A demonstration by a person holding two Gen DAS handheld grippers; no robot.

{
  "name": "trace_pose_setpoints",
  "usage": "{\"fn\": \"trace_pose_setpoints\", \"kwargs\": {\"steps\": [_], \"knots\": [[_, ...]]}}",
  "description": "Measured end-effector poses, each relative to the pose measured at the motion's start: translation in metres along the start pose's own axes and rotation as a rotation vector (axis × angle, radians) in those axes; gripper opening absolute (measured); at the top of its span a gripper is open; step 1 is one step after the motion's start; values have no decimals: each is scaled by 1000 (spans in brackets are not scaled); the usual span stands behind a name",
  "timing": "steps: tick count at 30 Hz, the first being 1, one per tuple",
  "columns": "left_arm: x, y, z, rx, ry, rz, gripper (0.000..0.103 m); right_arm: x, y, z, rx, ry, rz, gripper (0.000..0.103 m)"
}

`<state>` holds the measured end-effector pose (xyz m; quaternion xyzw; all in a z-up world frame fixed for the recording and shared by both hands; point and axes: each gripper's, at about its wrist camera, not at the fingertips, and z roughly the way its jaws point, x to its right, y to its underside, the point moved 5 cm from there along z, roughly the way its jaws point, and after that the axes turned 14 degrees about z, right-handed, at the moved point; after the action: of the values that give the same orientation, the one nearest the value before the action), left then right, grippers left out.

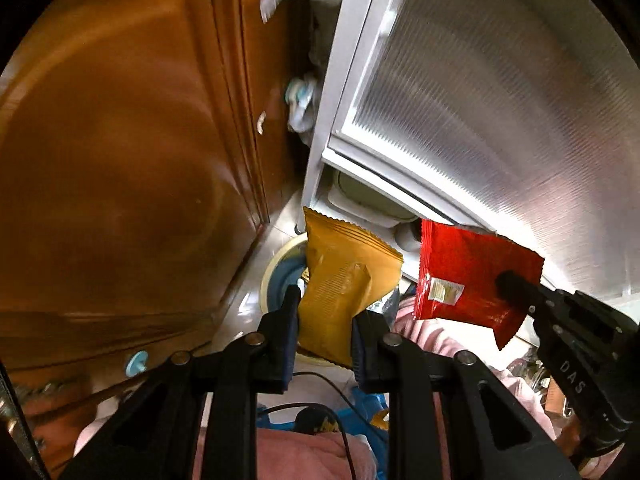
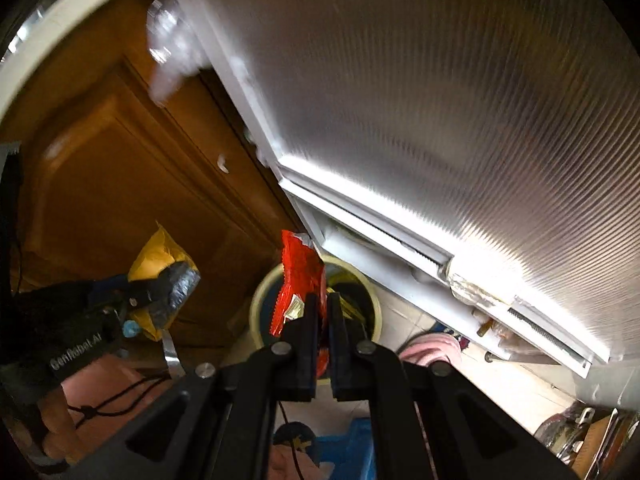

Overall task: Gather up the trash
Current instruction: 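Lower both packets into the floor bin and open both tools, then raise both tools back up over the table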

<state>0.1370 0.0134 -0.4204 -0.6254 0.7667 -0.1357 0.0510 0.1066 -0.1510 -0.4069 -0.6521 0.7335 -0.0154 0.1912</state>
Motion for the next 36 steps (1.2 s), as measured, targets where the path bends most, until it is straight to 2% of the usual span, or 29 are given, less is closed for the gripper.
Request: {"fn": "trace_pose_setpoints", "kwargs": {"steps": [11,15,18,20,21,26,30,32,36], "knots": [[1,-7,69,-124,20,24,23,10,-4,69,-129,-8,34,7],[3,-7,74,-146,22,51,26,3,-5,85,-161,-25,22,7],[4,-8,77,-162,20,71,35,-1,-3,92,-188,-41,21,13],[4,-7,76,-168,17,82,47,-2,-2,93,-196,-43,23,31],[4,-7,75,-171,8,87,49,-2,-2,94,-199,-45,28,33],[-2,-7,74,-183,-6,84,70,4,-1,93,-220,-59,64,34],[-4,-6,64,-171,-17,81,73,7,-3,85,-215,-68,81,34],[-3,-6,60,-156,-16,86,77,8,-3,77,-207,-64,91,34],[0,-6,45,-134,-17,84,77,9,-5,64,-196,-72,100,34]]}}
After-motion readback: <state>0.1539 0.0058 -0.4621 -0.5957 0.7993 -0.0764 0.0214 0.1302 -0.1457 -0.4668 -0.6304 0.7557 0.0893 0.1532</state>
